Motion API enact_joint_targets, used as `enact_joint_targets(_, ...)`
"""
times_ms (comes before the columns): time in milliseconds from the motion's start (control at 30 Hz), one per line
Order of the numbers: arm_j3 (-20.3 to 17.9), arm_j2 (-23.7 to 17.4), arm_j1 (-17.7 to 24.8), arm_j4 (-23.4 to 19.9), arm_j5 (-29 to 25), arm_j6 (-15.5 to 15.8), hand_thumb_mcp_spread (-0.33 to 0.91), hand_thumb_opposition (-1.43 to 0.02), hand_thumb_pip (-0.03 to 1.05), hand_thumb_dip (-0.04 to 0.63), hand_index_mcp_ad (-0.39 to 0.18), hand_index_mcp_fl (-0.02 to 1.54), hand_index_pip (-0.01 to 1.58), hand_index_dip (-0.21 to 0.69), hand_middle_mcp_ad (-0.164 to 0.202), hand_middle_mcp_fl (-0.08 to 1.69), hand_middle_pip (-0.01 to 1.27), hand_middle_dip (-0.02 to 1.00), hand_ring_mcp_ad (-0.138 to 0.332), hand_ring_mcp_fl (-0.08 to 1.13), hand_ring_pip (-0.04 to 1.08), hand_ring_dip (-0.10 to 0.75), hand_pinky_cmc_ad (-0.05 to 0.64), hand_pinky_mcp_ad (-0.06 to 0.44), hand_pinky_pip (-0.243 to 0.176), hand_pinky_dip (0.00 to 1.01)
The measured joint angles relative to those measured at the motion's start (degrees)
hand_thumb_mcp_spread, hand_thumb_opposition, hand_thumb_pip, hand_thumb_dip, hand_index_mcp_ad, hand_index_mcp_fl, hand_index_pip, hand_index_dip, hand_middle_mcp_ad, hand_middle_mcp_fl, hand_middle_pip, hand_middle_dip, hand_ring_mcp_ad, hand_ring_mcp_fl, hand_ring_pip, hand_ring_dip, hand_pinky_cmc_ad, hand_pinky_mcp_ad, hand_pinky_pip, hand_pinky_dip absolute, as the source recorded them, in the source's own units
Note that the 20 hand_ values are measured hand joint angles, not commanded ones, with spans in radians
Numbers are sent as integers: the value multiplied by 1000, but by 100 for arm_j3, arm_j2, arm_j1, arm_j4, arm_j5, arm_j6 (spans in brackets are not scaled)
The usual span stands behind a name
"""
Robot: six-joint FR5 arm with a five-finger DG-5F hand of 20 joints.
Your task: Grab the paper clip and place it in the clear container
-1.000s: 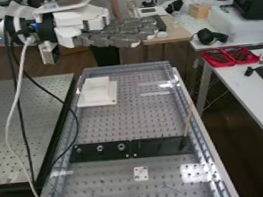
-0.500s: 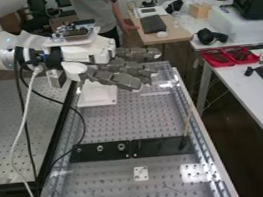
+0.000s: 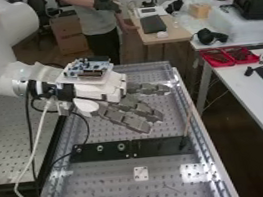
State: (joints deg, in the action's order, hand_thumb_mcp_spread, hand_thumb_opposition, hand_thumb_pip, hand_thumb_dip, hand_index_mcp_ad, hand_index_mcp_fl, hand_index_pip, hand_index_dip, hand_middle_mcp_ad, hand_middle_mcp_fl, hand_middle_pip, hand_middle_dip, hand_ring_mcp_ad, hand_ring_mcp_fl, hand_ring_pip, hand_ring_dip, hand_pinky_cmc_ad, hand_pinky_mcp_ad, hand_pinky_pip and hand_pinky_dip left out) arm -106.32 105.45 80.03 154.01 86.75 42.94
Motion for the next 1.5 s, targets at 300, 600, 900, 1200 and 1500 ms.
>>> enact_joint_targets(300, 139, 432, -266, -466, 353, -16, 569, -831, 621, 316, -138, 37, 91, -40, 33, 475, 360, 623, -9, 309, 105, 353, 295, 201, -26, 143)
enact_joint_targets(600, 344, 762, -475, -531, 518, -23, 646, -848, 625, 316, -138, 40, 101, -66, 12, 562, 637, 705, -24, 401, 176, 496, 351, 202, 5, 154)
enact_joint_targets(900, 462, 981, -637, -651, 698, -54, 738, -937, 627, 316, -138, 59, 101, -117, -63, 747, 866, 782, -24, 426, 175, 527, 367, 234, 19, 155)
enact_joint_targets(1200, 703, 1249, -778, -523, 897, -37, 654, -944, 628, 316, -155, 58, 103, -143, -63, 559, 569, 798, -24, 410, 115, 527, 379, 234, 19, 155)
enact_joint_targets(1500, 847, 1410, -880, -512, 1082, 56, 609, -911, 644, 340, -169, 54, 101, -164, -30, 548, 468, 744, -28, 377, 108, 527, 379, 234, 19, 155)
